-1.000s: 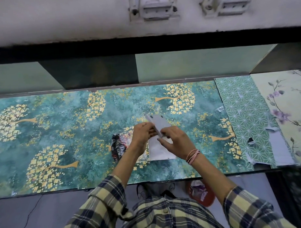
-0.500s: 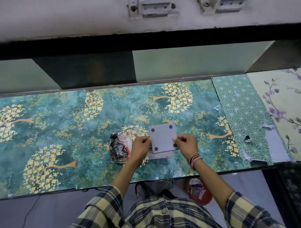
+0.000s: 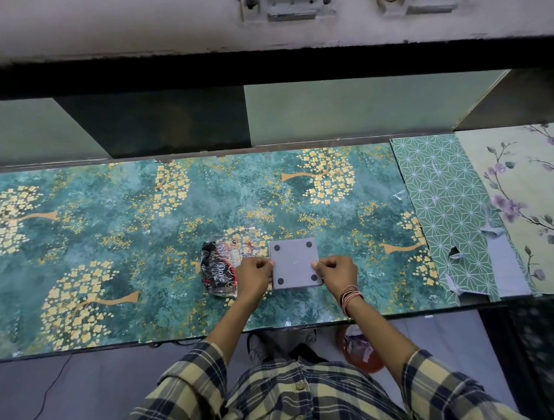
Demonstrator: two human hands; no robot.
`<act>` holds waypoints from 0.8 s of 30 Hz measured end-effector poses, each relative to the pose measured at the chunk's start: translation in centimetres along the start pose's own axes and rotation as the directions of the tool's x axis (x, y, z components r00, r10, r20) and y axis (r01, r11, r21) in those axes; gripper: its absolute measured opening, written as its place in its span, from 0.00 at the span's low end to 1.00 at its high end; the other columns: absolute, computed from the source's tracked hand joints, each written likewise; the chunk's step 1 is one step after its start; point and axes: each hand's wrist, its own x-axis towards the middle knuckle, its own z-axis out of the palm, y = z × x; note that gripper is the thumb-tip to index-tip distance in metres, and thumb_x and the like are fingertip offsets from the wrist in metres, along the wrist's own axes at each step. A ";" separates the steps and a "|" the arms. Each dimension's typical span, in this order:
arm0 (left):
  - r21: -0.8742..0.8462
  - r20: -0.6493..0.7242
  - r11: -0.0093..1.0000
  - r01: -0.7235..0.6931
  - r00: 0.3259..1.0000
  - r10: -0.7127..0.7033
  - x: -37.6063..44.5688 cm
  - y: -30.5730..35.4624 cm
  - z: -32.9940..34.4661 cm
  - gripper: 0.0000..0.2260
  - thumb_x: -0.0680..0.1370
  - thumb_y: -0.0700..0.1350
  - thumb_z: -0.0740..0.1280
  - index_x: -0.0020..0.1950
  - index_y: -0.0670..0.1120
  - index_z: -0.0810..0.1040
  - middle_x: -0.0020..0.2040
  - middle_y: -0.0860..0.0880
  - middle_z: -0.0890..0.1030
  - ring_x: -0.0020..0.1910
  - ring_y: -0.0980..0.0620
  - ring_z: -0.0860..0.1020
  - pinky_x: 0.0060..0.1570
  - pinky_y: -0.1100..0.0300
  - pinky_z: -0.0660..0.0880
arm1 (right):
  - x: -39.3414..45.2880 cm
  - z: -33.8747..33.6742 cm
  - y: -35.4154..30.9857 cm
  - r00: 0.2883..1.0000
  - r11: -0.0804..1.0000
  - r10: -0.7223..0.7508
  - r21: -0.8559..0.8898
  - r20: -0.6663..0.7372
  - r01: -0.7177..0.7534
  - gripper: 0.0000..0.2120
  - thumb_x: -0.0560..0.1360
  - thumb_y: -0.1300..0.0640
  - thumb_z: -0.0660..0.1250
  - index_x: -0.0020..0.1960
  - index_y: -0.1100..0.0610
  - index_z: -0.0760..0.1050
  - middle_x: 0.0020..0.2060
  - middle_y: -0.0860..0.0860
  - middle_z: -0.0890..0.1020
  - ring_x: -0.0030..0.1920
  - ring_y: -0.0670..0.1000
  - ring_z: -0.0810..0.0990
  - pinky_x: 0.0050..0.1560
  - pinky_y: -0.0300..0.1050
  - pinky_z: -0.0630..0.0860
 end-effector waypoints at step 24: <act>0.121 0.012 0.992 0.047 0.999 -0.049 3.3 -0.5 0.3 0.10 0.69 0.42 0.67 0.28 0.45 0.71 0.28 0.43 0.71 0.31 0.50 0.70 0.35 0.52 0.75 | 3.0 0.4 -2.4 0.973 0.969 0.197 -0.171 0.118 -0.176 0.09 0.69 0.63 0.79 0.33 0.55 0.81 0.39 0.58 0.87 0.39 0.61 0.87 0.37 0.58 0.86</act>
